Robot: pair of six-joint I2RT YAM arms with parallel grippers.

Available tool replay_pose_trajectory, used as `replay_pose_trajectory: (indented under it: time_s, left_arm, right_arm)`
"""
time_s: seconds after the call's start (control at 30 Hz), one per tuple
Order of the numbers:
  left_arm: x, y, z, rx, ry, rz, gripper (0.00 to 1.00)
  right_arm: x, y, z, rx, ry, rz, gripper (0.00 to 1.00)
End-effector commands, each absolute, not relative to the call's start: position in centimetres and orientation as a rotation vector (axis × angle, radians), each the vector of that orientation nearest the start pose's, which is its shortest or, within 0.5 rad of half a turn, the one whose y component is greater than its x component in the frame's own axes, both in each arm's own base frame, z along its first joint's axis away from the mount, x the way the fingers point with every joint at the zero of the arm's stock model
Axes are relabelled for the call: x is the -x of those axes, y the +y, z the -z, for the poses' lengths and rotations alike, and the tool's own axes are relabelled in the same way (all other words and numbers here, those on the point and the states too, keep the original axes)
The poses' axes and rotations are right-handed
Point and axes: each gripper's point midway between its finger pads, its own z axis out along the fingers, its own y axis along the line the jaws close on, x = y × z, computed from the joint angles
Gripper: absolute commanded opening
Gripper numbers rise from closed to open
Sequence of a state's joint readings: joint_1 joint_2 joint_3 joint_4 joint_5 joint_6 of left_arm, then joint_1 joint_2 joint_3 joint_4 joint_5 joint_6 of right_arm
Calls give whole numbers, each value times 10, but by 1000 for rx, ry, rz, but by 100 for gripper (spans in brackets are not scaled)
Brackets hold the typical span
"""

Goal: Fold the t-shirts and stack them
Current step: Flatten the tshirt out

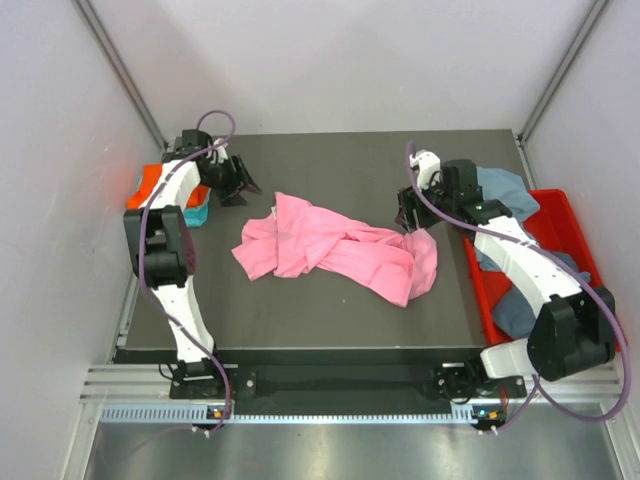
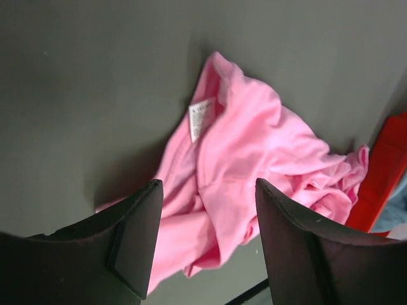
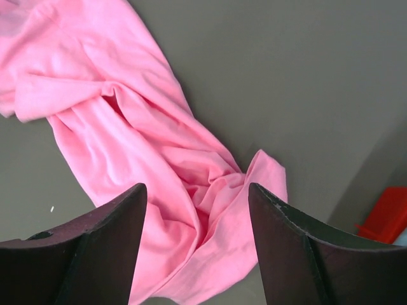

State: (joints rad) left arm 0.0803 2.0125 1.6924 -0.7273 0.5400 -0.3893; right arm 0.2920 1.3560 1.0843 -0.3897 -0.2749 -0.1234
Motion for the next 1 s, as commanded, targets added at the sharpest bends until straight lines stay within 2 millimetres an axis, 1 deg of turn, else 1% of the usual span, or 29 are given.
replay_pose_trajectory:
  time_s: [0.0,0.03,0.1,0.13,0.17,0.2,0.23,0.27,0.3,0.33,0.37,0.4,0.43,0.47,0.5,0.53,0.57,0.6,0.63,0.67,0.7,0.73,0.77,0.8,0.83,0.87,0.9,0.97]
  left_arm:
    - [-491,-69,-123,317,2535,781,62]
    - [-491,-69,-120,322,2543,772,61]
    - [-487,-68,-115,338,2563,761,60]
    - [-483,-67,-113,345,2574,756,58]
    - [-477,-66,-119,350,2578,744,58]
    - [-467,-63,-114,382,2605,718,57]
    - [-461,-61,-115,396,2612,702,57]
    - [-454,-59,-127,409,2597,696,57]
    - [-442,-56,-121,443,2619,676,57]
    - [-437,-54,-123,456,2616,669,59]
    - [-431,-53,-136,453,2589,662,60]
    - [-422,-53,-131,482,2607,659,60]
    - [-417,-53,-134,488,2605,661,61]
    - [-412,-54,-138,488,2600,660,62]
    - [-405,-53,-133,510,2622,653,62]
    - [-403,-50,-133,517,2622,632,63]
    - [-399,-49,-134,513,2619,616,63]
    - [-396,-47,-129,513,2632,596,63]
    - [-395,-45,-126,513,2635,584,63]
    - [-394,-44,-122,508,2643,574,64]
    - [-395,-43,-118,509,2647,568,63]
    - [-397,-42,-116,507,2648,560,63]
    - [-399,-41,-109,517,2659,554,63]
    - [-401,-41,-107,515,2662,553,63]
    - [-403,-42,-105,518,2666,558,63]
    - [-404,-42,-96,523,2688,559,62]
    - [-408,-41,-96,519,2687,556,61]
    - [-414,-41,-87,521,2705,554,59]
  right_arm:
    - [-366,154,-186,626,2095,-408,65]
    - [-370,156,-192,623,2080,-410,65]
    - [-374,158,-196,624,2076,-417,64]
    - [-380,160,-207,622,2052,-415,64]
    - [-381,161,-210,617,2050,-421,64]
    - [-385,163,-214,613,2046,-428,64]
    - [-390,167,-228,616,2012,-442,64]
    - [-391,179,-232,651,1994,-507,64]
    - [-398,188,-254,662,1943,-533,64]
    - [-398,202,-261,683,1923,-584,64]
    - [-406,213,-253,666,1953,-632,64]
    - [-414,225,-272,666,1911,-666,64]
    - [-413,243,-271,692,1914,-725,64]
    - [-420,257,-252,705,1959,-758,63]
    - [-427,270,-264,728,1926,-775,63]
    - [-420,289,-258,775,1940,-820,63]
    - [-426,302,-237,796,1983,-842,62]
    - [-426,312,-232,815,1993,-859,62]
    - [-425,328,-240,846,1971,-882,62]
    - [-426,338,-229,834,2006,-915,62]
    - [-428,346,-235,841,1988,-927,62]
    - [-426,354,-234,853,1980,-938,62]
    - [-426,359,-229,850,1989,-948,62]
    - [-426,362,-229,851,1983,-954,62]
    - [-426,365,-229,848,1979,-958,62]
    - [-425,365,-230,838,1981,-961,62]
    - [-424,366,-227,840,1985,-962,62]
    - [-422,366,-232,840,1971,-949,63]
